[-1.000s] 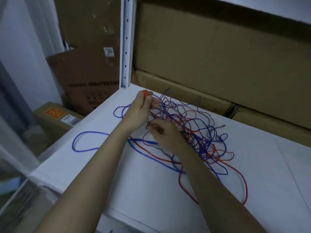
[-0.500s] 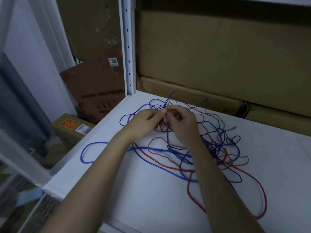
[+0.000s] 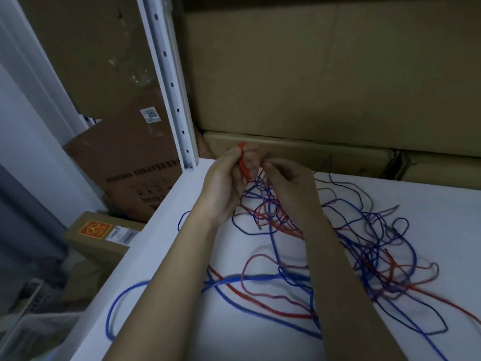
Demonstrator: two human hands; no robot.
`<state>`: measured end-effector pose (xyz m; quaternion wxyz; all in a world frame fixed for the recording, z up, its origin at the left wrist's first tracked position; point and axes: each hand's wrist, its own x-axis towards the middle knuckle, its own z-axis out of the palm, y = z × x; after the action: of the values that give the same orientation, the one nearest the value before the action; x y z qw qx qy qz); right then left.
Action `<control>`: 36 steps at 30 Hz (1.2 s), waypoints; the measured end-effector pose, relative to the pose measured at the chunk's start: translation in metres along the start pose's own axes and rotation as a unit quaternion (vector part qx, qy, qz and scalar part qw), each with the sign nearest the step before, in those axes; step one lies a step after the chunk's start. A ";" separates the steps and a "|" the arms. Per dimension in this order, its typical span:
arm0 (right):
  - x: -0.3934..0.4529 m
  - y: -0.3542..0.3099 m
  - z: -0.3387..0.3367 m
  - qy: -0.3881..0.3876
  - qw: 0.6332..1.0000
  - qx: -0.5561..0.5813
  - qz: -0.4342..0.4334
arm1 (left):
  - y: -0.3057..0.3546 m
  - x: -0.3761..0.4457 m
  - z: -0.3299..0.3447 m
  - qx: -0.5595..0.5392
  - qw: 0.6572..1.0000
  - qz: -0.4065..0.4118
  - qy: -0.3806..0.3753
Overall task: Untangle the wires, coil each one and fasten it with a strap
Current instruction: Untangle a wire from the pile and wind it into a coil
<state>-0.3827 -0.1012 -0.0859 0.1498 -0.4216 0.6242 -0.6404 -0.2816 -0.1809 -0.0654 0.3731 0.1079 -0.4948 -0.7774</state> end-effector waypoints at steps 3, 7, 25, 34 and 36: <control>0.007 0.010 -0.002 -0.035 0.996 -0.079 -0.016 | -0.008 0.019 -0.006 0.030 0.999 0.033 0.023; 0.011 0.014 -0.007 -0.092 0.989 -0.117 -0.015 | -0.021 0.030 -0.009 0.144 0.988 0.049 0.039; 0.006 -0.008 -0.014 -0.037 0.971 -0.189 -0.141 | -0.005 0.013 -0.027 0.482 0.874 0.061 -0.004; 0.005 -0.010 -0.016 -0.028 0.985 -0.128 -0.110 | 0.012 0.010 -0.008 0.248 0.962 -0.002 -0.115; 0.004 -0.011 -0.015 -0.063 0.992 -0.095 -0.060 | 0.010 0.012 -0.007 0.180 0.978 0.012 -0.101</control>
<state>-0.3925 -0.0921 -0.0721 0.1094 -0.5101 0.6454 -0.5580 -0.2816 -0.1962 -0.0578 0.3050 0.0887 -0.6629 -0.6779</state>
